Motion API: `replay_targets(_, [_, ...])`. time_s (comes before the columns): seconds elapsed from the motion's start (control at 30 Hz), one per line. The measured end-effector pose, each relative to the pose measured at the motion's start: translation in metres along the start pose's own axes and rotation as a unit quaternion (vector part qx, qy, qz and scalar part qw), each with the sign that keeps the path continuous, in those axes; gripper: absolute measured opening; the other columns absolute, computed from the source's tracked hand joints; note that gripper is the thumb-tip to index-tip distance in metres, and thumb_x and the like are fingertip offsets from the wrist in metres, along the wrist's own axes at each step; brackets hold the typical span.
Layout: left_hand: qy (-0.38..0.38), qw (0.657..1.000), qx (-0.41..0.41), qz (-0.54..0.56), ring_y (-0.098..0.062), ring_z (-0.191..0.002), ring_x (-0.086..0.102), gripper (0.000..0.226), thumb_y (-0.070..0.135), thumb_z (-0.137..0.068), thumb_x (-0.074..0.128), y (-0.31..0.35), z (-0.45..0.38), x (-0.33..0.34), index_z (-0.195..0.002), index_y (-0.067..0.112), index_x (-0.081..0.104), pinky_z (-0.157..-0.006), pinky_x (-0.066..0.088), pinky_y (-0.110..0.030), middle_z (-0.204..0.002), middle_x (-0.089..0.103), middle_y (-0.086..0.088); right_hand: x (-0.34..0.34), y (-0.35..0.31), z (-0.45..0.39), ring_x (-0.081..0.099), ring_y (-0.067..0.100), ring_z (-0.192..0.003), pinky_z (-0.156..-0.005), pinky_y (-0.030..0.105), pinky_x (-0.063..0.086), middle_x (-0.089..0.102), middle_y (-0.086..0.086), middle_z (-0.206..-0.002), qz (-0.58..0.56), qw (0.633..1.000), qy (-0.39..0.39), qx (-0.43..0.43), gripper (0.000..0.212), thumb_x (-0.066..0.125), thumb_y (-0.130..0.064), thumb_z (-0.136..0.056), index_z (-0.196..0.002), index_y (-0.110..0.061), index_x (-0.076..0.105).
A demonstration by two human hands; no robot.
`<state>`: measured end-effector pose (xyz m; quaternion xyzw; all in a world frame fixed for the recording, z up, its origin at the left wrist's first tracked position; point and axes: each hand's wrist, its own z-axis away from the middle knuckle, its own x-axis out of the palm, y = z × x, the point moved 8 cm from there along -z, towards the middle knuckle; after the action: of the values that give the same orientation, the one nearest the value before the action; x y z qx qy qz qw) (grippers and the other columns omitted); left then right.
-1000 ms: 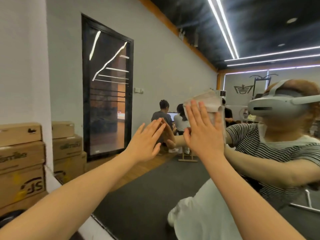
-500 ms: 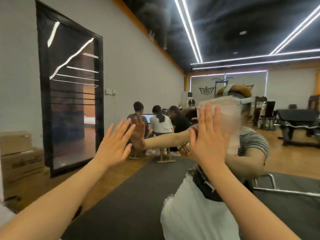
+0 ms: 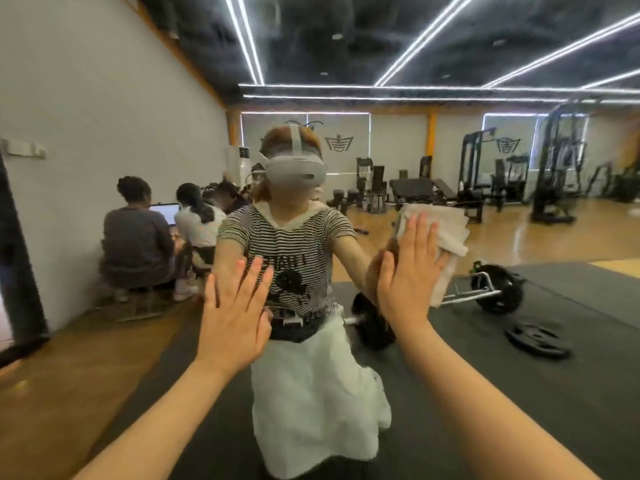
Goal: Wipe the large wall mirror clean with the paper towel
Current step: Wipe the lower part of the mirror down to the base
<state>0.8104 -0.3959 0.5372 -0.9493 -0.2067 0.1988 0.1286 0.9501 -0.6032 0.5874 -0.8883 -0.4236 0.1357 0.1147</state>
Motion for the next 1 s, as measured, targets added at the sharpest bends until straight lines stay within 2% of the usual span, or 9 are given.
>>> replay_targets(0.1, [-0.008,1.000,0.009,-0.017,-0.022,-0.150,-0.003,0.073,0.032,-0.084,0.036,0.001,0.001,0.004,-0.153,0.013,0.018,-0.117,0.002,-0.054,-0.163,-0.005,-0.003,-0.002,0.004,-0.002,0.018,0.029,-0.142,-0.109,0.063,0.022,0.031,0.020,-0.154,0.029,0.999,-0.019,-0.017,0.064,0.036,-0.028,-0.090,-0.149,-0.004,0.027])
replay_targets(0.23, [0.006,1.000,-0.001,-0.015,-0.023,-0.150,0.000,0.070,0.033,-0.086,0.035,0.000,0.002,0.004,-0.151,0.010,0.021,-0.117,0.002,-0.053,-0.163,-0.002,-0.005,-0.005,0.011,-0.003,0.023,0.027,-0.140,-0.106,0.059,0.031,0.034,0.017,-0.153,0.049,0.997,-0.028,-0.051,0.063,0.036,-0.031,-0.091,-0.149,-0.007,0.029])
replay_targets(0.33, [0.010,1.000,-0.002,-0.026,-0.028,-0.148,0.012,0.069,0.033,-0.086,0.035,-0.001,0.002,0.004,-0.150,0.011,0.021,-0.118,0.001,-0.052,-0.160,0.016,-0.010,-0.007,0.019,-0.006,0.019,0.024,-0.143,-0.110,0.057,0.026,0.027,0.012,-0.157,0.025,0.995,-0.026,-0.097,0.061,0.031,-0.032,-0.095,-0.151,-0.010,0.028])
replay_targets(0.4, [0.014,1.000,-0.001,-0.026,-0.031,-0.145,0.020,0.068,0.033,-0.086,0.035,-0.001,0.002,0.005,-0.150,0.011,0.023,-0.119,-0.001,-0.051,-0.158,0.022,-0.012,-0.005,0.022,-0.008,0.015,0.022,-0.146,-0.114,0.056,0.018,0.018,0.005,-0.159,0.010,0.997,-0.004,-0.073,0.059,0.026,-0.032,-0.097,-0.153,-0.013,0.023])
replay_targets(0.53, [0.022,1.000,-0.005,-0.013,-0.027,-0.149,0.010,0.070,0.033,-0.087,0.035,-0.001,0.003,0.003,-0.152,0.013,0.017,-0.117,0.008,-0.054,-0.163,0.004,-0.006,0.008,-0.029,0.002,0.022,0.028,-0.142,-0.112,0.047,0.012,0.032,0.015,-0.155,-0.020,0.998,0.055,-0.012,0.058,0.030,-0.025,-0.094,-0.150,-0.008,0.030])
replay_targets(0.67, [0.020,0.999,-0.002,-0.028,-0.022,-0.150,0.000,0.070,0.033,-0.087,0.035,-0.002,0.004,0.003,-0.152,0.014,0.015,-0.119,0.001,-0.050,-0.163,0.001,-0.005,0.032,-0.106,0.034,0.024,0.026,-0.141,-0.108,0.052,0.017,0.036,0.012,-0.153,-0.003,0.990,0.019,-0.143,0.061,0.035,-0.024,-0.093,-0.151,-0.013,0.020])
replay_targets(0.83, [0.022,0.999,-0.005,-0.023,-0.020,-0.150,-0.001,0.069,0.033,-0.087,0.036,-0.002,0.003,0.001,-0.151,0.014,0.020,-0.120,-0.002,-0.047,-0.160,0.012,-0.006,0.031,-0.078,0.031,0.024,0.024,-0.142,-0.110,0.051,0.017,0.030,0.006,-0.155,0.031,0.964,-0.035,-0.261,0.064,0.039,-0.023,-0.089,-0.150,-0.015,0.022])
replay_targets(0.9, [0.023,1.000,-0.004,-0.014,-0.020,-0.150,0.000,0.069,0.034,-0.087,0.036,-0.002,0.003,0.001,-0.151,0.014,0.019,-0.120,-0.001,-0.047,-0.162,0.005,-0.004,0.024,-0.054,0.022,0.023,0.023,-0.143,-0.111,0.050,0.016,0.030,0.007,-0.154,0.041,0.968,-0.038,-0.245,0.065,0.040,-0.024,-0.088,-0.150,-0.016,0.023])
replay_targets(1.0, [0.019,1.000,-0.005,-0.020,-0.021,-0.150,0.000,0.069,0.034,-0.088,0.036,-0.003,0.003,0.001,-0.152,0.014,0.017,-0.120,-0.001,-0.048,-0.162,0.004,-0.004,0.010,-0.008,0.005,0.022,0.023,-0.144,-0.112,0.050,0.012,0.035,0.011,-0.154,0.035,0.988,-0.025,-0.146,0.062,0.034,-0.022,-0.089,-0.150,-0.014,0.027])
